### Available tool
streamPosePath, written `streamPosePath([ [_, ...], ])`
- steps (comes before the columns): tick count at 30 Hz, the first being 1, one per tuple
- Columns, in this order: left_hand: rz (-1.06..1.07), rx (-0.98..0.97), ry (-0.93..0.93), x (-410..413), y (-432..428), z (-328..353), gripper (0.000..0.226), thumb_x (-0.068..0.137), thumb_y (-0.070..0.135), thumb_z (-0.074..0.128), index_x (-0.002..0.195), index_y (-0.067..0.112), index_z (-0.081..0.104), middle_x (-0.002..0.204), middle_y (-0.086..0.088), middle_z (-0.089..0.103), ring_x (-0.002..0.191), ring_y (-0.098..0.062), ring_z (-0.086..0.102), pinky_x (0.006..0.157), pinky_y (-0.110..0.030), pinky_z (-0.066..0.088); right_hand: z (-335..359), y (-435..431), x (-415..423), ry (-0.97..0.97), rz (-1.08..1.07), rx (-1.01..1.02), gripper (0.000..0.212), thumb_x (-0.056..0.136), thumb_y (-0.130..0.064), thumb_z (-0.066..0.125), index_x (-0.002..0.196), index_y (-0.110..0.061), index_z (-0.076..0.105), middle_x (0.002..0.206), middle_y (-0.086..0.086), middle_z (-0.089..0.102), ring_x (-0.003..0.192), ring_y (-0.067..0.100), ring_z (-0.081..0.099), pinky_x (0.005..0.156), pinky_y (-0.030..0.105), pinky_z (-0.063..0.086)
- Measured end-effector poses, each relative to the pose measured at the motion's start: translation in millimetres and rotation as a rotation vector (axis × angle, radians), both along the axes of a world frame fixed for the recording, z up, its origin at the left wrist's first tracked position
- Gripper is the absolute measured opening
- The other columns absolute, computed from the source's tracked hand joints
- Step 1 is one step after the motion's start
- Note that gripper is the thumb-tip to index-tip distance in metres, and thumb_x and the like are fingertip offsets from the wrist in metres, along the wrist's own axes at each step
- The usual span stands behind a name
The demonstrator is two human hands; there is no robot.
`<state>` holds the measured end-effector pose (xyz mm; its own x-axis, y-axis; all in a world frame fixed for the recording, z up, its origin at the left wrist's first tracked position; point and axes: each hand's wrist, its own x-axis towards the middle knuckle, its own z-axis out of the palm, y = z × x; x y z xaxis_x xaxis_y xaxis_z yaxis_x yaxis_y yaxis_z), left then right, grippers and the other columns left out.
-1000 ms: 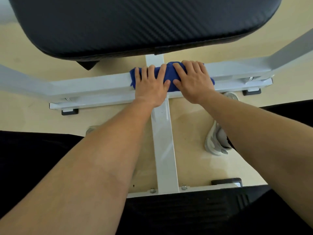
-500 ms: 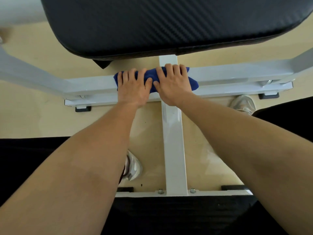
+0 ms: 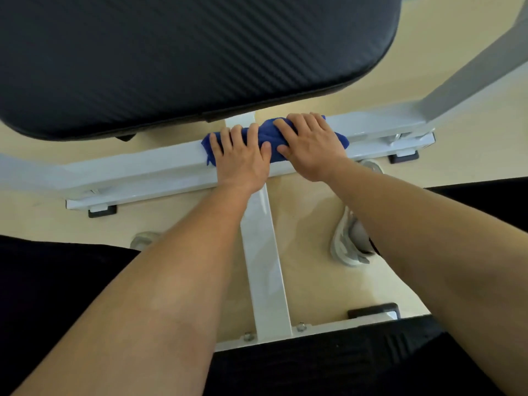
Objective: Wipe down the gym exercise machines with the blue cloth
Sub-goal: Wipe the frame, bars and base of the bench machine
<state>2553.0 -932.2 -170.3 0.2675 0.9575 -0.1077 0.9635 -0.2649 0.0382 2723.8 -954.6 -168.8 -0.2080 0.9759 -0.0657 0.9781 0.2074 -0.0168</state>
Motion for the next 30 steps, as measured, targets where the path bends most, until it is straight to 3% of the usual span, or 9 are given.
streamPosePath([
  [21, -0.276, -0.004, 0.004, 144.1, -4.3, -5.8, 0.053, 0.1, 0.05, 0.026, 0.144, 0.021, 0.03, 0.134, -0.012, 0.048, 0.122, -0.035, 0.043, 0.114, -0.054, 0.019, 6.3, -29.8, 156.0, 0.012, -0.169, -0.083, 0.062, 0.1, -0.054, 0.022, 0.148, -0.017, 0.032, 0.141, 0.013, 0.043, 0.126, 0.034, 0.04, 0.114, 0.045, 0.025],
  [30, -0.427, -0.006, -0.013, 157.2, 1.9, -5.5, 0.061, 0.101, 0.051, 0.028, 0.154, 0.022, 0.015, 0.146, -0.006, 0.039, 0.125, -0.031, 0.041, 0.108, -0.048, 0.027, 3.1, -40.3, 168.8, 0.032, -0.278, -0.085, 0.065, 0.1, -0.052, 0.025, 0.151, -0.012, 0.031, 0.145, 0.017, 0.039, 0.134, 0.038, 0.036, 0.116, 0.049, 0.024],
])
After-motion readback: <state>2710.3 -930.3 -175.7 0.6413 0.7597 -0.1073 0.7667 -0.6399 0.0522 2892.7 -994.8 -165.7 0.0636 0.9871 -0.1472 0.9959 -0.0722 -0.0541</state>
